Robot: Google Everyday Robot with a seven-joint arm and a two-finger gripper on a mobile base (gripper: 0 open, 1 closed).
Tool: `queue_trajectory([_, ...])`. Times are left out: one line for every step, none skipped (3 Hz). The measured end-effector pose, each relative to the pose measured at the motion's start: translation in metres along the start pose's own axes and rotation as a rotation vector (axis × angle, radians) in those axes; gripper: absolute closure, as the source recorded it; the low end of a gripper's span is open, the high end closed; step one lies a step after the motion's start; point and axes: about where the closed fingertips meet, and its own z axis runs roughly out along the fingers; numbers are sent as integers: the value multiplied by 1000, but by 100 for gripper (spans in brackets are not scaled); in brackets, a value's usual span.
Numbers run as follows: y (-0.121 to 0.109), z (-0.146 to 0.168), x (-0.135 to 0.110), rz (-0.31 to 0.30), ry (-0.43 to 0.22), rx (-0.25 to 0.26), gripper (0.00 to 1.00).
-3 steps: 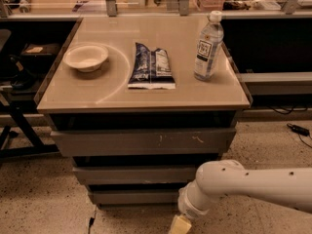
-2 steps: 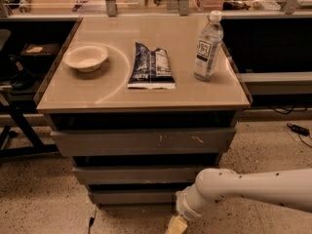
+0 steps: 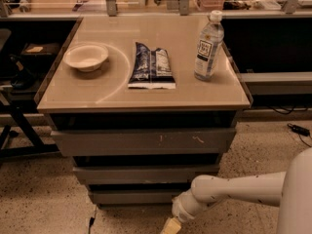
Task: Open bottom drawer
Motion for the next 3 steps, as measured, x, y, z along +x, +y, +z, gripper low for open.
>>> queue_trajectory([0, 5, 2, 7, -2, -8, 0])
queue_trajectory([-6, 22, 5, 4, -23, 2, 0])
queue_trajectory([-20, 42, 4, -6, -42, 32, 0])
